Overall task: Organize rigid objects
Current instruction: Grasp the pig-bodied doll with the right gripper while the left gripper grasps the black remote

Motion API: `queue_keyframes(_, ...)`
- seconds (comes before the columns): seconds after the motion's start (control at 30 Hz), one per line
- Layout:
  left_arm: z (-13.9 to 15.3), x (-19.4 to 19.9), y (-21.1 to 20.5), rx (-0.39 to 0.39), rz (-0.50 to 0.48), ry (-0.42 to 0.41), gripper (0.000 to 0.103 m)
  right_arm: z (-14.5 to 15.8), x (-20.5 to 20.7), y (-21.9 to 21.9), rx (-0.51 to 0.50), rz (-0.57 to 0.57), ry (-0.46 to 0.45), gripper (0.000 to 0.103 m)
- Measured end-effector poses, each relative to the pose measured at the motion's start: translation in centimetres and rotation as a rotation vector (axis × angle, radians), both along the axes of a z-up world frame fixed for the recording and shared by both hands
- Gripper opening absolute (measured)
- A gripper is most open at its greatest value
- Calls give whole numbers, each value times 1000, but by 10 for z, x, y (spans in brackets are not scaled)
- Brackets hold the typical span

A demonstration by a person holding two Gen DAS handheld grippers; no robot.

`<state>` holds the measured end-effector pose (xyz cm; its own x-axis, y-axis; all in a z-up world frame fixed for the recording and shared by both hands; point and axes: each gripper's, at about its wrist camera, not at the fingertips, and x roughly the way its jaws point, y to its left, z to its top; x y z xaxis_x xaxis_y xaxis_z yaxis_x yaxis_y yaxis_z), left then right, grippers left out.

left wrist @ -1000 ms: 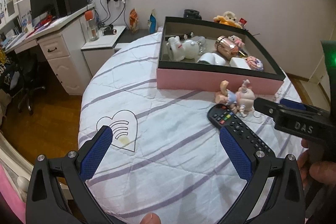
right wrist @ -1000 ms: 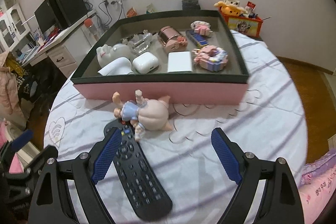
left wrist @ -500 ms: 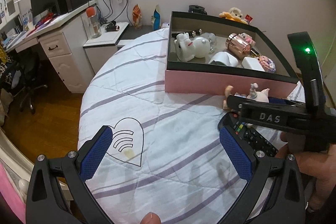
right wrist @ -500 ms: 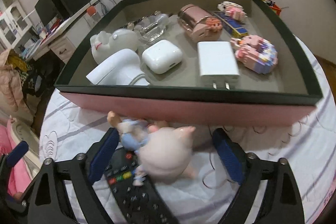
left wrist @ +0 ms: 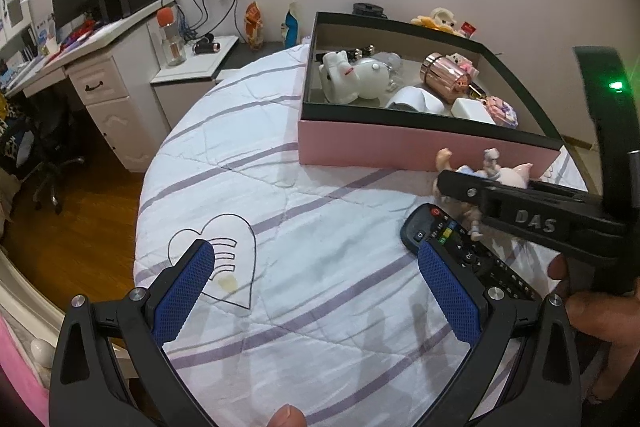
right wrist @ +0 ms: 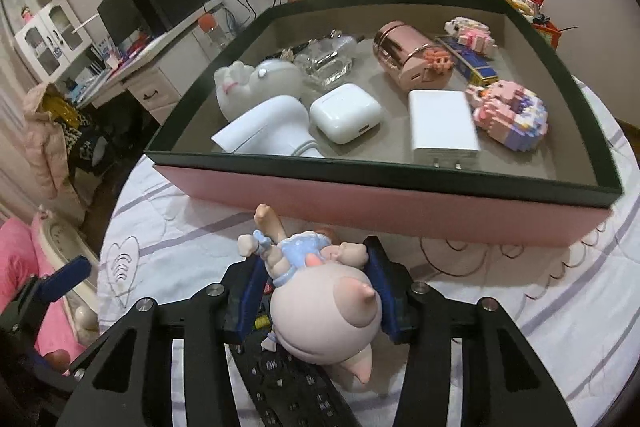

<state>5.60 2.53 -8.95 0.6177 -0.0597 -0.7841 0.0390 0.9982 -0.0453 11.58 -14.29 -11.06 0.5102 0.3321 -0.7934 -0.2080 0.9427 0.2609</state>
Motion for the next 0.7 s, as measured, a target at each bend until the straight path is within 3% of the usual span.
queue_keyframes(0.27,-1,-10,-30,-40,-43,25,103,23,-21,-40,29,-79,-55,48)
queue_keyframes(0.47,-14,-12,-72,-97,-61,87,103,26,-39,-80,35,-161,-69,48)
queue_keyframes(0.63,-37,4,-98,-168,19,190,103,21,-49,-107,59,-199,-63,48)
queue_keyframes(0.7,-40,6,-106,-108,55,159,103,21,-51,-113,68,-203,-62,48)
